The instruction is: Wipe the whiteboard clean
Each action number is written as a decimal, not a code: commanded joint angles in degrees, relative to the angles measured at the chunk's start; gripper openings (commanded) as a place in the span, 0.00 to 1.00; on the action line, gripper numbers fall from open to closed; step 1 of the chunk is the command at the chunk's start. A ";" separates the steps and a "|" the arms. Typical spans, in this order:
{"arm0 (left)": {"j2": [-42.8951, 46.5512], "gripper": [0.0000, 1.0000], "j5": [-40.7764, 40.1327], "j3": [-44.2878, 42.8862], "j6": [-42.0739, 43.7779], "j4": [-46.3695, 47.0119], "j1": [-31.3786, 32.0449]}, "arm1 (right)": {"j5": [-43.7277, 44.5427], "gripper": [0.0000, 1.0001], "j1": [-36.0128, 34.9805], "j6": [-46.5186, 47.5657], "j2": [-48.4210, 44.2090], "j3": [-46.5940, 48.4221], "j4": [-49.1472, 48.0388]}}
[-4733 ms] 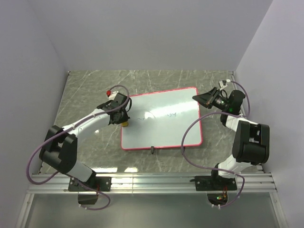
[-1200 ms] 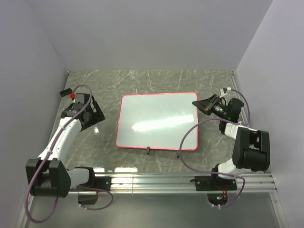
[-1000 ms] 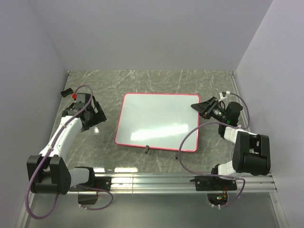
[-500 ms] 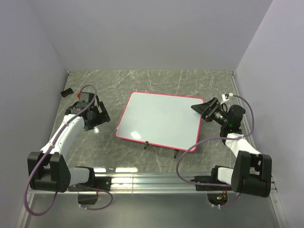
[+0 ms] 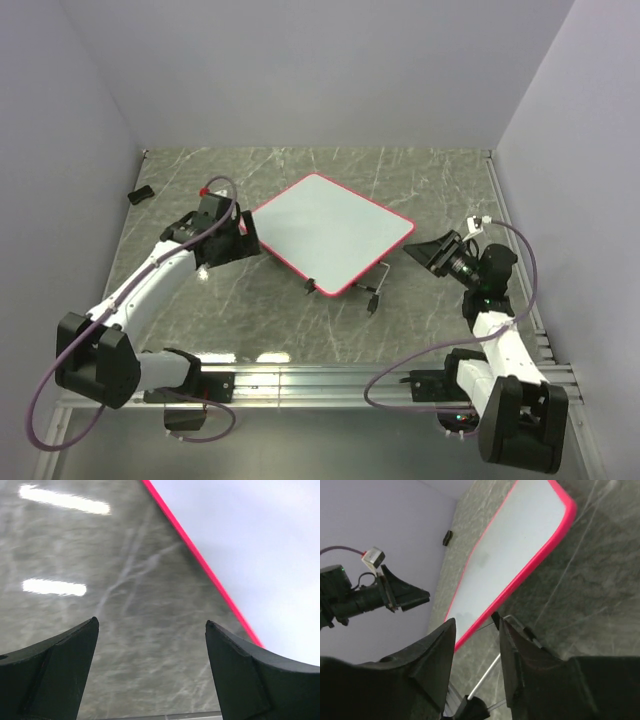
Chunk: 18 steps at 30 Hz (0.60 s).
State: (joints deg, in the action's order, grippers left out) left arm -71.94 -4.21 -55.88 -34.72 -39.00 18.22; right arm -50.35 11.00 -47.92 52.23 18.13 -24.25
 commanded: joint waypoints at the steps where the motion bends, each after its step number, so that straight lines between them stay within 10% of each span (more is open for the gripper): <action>1: -2.74 0.92 2.18 -2.31 -2.81 5.42 2.43 | 0.34 0.41 -0.63 0.64 -3.87 -1.43 2.18; 7: -9.53 0.91 2.45 -1.08 -4.91 9.11 9.02 | 1.04 0.16 -1.25 1.86 -10.81 0.06 11.40; 18: -5.94 0.81 4.64 6.12 -6.85 13.16 12.02 | 5.51 0.13 -7.13 0.65 -24.26 3.14 28.20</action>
State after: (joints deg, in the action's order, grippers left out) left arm -80.31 -0.93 -53.56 -41.17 -25.39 30.00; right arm -47.13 6.07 -46.59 31.53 18.70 -1.15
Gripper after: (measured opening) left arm 0.829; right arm 0.127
